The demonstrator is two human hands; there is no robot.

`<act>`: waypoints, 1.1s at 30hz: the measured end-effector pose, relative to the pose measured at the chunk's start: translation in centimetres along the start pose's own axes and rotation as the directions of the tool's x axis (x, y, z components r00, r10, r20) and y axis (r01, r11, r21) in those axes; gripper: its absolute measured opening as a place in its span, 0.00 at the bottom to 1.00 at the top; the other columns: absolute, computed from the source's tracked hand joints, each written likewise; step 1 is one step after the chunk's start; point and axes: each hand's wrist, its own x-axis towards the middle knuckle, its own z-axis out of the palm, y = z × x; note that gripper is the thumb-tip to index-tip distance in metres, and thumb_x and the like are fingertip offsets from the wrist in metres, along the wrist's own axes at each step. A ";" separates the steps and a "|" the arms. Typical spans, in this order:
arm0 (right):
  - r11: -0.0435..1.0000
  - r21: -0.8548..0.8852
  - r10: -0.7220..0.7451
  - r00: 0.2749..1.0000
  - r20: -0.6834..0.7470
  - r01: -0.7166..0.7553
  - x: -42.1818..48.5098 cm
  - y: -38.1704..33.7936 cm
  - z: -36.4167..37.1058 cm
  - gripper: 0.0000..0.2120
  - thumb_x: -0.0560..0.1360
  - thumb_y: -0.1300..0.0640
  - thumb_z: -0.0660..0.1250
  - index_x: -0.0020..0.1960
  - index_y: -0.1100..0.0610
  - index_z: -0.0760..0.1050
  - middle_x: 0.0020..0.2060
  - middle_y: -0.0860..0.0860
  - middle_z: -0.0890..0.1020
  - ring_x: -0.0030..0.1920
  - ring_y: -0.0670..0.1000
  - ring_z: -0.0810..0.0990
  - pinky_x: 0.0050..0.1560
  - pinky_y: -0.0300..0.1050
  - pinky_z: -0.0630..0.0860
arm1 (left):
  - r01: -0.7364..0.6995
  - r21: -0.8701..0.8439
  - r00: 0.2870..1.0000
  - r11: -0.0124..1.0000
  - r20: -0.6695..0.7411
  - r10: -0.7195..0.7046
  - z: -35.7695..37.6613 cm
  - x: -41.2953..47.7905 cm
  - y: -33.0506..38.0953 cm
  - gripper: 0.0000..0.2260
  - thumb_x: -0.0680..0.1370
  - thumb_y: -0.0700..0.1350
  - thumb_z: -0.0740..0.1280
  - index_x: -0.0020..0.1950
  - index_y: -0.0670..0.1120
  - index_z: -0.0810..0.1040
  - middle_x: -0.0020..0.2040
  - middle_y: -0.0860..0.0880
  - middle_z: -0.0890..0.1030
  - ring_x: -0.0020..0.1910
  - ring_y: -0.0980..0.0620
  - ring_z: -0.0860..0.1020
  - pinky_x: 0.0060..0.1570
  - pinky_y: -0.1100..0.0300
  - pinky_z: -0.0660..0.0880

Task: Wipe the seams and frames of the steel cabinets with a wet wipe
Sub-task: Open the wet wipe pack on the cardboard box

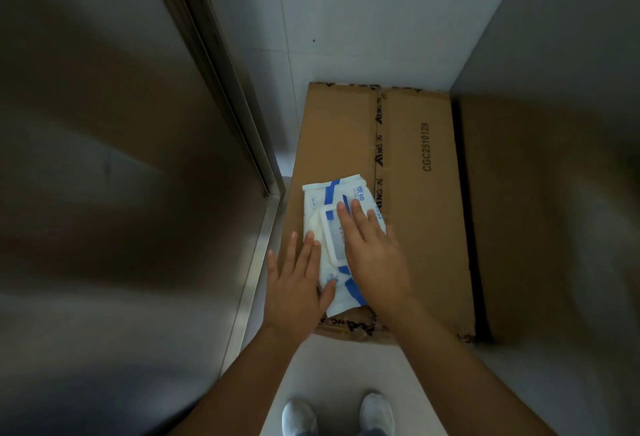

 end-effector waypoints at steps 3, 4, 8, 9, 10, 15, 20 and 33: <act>0.983 -0.170 -0.078 0.997 -0.005 0.076 0.4 1.3 -1.1 0.48 0.56 0.53 0.82 0.69 0.59 0.61 0.66 0.60 0.73 0.63 0.65 0.73 0.56 0.65 0.72 | 0.017 -0.048 0.999 0.999 -0.040 -0.019 -0.1 -0.1 0.3 0.34 0.79 0.63 0.40 0.68 0.41 0.71 0.67 0.43 0.73 0.68 0.42 0.64 0.59 0.36 0.56; 0.970 -0.230 -0.078 0.997 0.001 0.076 0.6 1.8 -1.2 0.49 0.55 0.51 0.82 0.69 0.60 0.62 0.66 0.60 0.72 0.64 0.65 0.72 0.57 0.66 0.69 | 0.019 -0.056 0.999 0.998 -0.049 -0.022 -0.2 0.0 0.5 0.34 0.78 0.63 0.41 0.69 0.41 0.69 0.68 0.43 0.72 0.68 0.42 0.63 0.59 0.36 0.56; 0.916 -0.392 -0.051 0.994 0.096 0.084 1.3 2.6 -3.1 0.47 0.64 0.56 0.76 0.75 0.61 0.53 0.75 0.56 0.55 0.73 0.65 0.52 0.64 0.67 0.47 | 0.001 -0.040 0.997 0.999 -0.076 -0.004 -1.0 1.0 1.6 0.35 0.76 0.66 0.43 0.71 0.42 0.63 0.70 0.43 0.70 0.70 0.43 0.61 0.60 0.36 0.55; 0.905 -0.418 -0.018 0.989 0.147 0.079 1.2 3.1 -2.8 0.47 0.70 0.55 0.72 0.75 0.61 0.42 0.74 0.55 0.44 0.74 0.64 0.42 0.65 0.66 0.40 | -0.010 -0.038 0.997 0.999 -0.081 0.007 -1.2 1.2 1.8 0.35 0.76 0.66 0.44 0.71 0.42 0.62 0.70 0.43 0.69 0.70 0.43 0.60 0.60 0.35 0.55; 0.887 -0.456 0.003 0.986 0.168 0.075 1.1 3.3 -2.8 0.49 0.71 0.53 0.70 0.75 0.60 0.37 0.73 0.55 0.41 0.73 0.64 0.38 0.66 0.66 0.35 | -0.018 -0.037 0.996 0.999 -0.085 0.014 -1.2 1.5 2.1 0.35 0.75 0.67 0.44 0.71 0.42 0.62 0.70 0.43 0.69 0.70 0.43 0.60 0.60 0.35 0.55; 0.848 -0.495 -0.100 0.975 0.200 0.189 0.7 4.2 -1.1 0.49 0.61 0.53 0.76 0.72 0.62 0.51 0.73 0.56 0.62 0.73 0.57 0.58 0.70 0.64 0.41 | -0.003 -0.044 0.998 0.999 -0.056 0.001 -0.8 1.9 2.1 0.38 0.74 0.68 0.43 0.71 0.41 0.61 0.70 0.41 0.69 0.69 0.41 0.65 0.61 0.37 0.58; 0.935 -0.251 -0.186 0.950 0.249 0.249 1.6 4.6 -0.5 0.40 0.62 0.59 0.75 0.70 0.63 0.62 0.68 0.63 0.69 0.68 0.62 0.68 0.63 0.61 0.63 | -0.030 -0.048 0.998 0.998 -0.052 0.027 -0.2 2.0 1.8 0.39 0.71 0.69 0.48 0.71 0.41 0.62 0.69 0.41 0.70 0.67 0.40 0.70 0.60 0.37 0.59; 0.992 0.098 -0.095 0.974 0.204 0.076 2.6 3.4 1.2 0.19 0.76 0.56 0.55 0.62 0.58 0.76 0.71 0.64 0.64 0.72 0.65 0.59 0.63 0.67 0.43 | -0.052 -0.015 0.994 0.999 -0.095 0.050 0.4 1.9 1.5 0.38 0.72 0.67 0.48 0.69 0.40 0.63 0.68 0.41 0.72 0.66 0.42 0.71 0.60 0.41 0.62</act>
